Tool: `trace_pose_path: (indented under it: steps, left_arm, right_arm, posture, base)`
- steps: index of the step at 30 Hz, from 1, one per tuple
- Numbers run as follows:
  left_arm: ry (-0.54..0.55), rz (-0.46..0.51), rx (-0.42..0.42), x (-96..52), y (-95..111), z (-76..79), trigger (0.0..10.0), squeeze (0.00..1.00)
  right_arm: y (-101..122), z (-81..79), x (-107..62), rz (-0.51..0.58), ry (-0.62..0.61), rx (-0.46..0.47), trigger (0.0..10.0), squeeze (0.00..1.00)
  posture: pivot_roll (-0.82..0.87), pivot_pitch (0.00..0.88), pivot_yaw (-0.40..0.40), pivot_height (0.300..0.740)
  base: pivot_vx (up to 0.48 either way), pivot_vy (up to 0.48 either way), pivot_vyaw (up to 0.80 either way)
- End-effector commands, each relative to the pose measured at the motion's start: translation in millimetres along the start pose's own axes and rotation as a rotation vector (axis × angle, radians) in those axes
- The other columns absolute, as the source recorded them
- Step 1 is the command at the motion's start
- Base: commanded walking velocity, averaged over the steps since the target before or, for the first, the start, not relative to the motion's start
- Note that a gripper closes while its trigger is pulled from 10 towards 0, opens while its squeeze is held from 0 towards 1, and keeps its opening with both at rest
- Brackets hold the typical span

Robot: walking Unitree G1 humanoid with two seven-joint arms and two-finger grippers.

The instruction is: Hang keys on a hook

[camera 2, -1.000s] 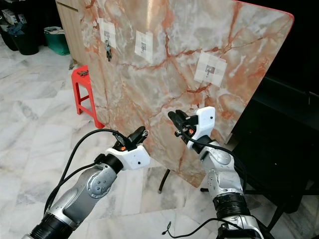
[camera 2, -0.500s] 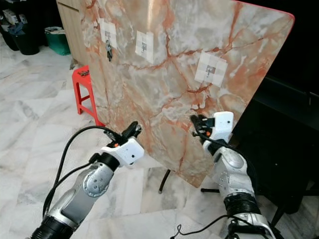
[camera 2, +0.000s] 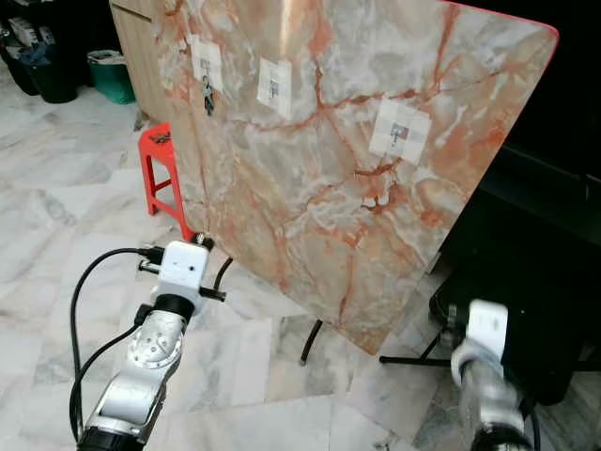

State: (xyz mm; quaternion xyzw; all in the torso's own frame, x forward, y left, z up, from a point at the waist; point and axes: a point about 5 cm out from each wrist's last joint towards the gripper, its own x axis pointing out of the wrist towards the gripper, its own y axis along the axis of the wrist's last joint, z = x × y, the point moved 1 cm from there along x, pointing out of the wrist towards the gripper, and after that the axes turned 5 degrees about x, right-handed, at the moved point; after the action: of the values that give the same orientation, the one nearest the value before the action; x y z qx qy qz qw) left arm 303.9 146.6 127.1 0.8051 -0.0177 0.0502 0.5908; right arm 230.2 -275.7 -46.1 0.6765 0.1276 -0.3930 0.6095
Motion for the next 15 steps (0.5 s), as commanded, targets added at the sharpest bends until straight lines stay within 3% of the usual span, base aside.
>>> trace_pose_path:
  steps: [1, 4, 5, 8, 15]
  left_arm:
    - [0.026, -0.004, -0.031, 0.0, 3.5, -4.2, 10.0, 0.0]
    - [0.045, -0.032, -0.029, -0.4, 0.1, -8.6, 10.0, 0.0]
    - [0.068, -0.085, -0.052, -1.0, -6.9, -12.2, 10.0, 0.0]
    - [0.081, -0.138, -0.069, -2.3, -13.9, -14.3, 10.0, 0.0]
    - [0.116, -0.137, -0.111, -6.7, -11.7, -22.4, 10.0, 0.0]
  right_arm:
    - [-15.5, -3.6, -1.8, -0.065, 0.007, -0.03, 10.0, 0.0]
    - [-35.2, -11.3, -5.5, -0.129, 0.043, -0.041, 10.0, 0.0]
    - [-48.2, -15.7, -8.6, -0.167, 0.053, -0.015, 10.0, 0.0]
    - [-58.4, -16.8, -11.3, -0.202, 0.035, 0.053, 10.0, 0.0]
    - [-74.5, -12.8, -16.3, -0.264, 0.037, 0.047, 10.0, 0.0]
  posture:
    - [0.08, 0.0, -0.124, 0.74]
    - [0.08, 0.0, -0.123, 0.74]
    - [0.09, 0.0, -0.123, 0.74]
    - [0.09, 0.0, -0.123, 0.74]
    - [0.1, 0.0, -0.123, 0.74]
  base:
    - [0.0, 0.0, 0.0]
    - [0.0, 0.0, 0.0]
    - [0.0, 0.0, 0.0]
    - [0.0, 0.0, 0.0]
    - [0.0, 0.0, 0.0]
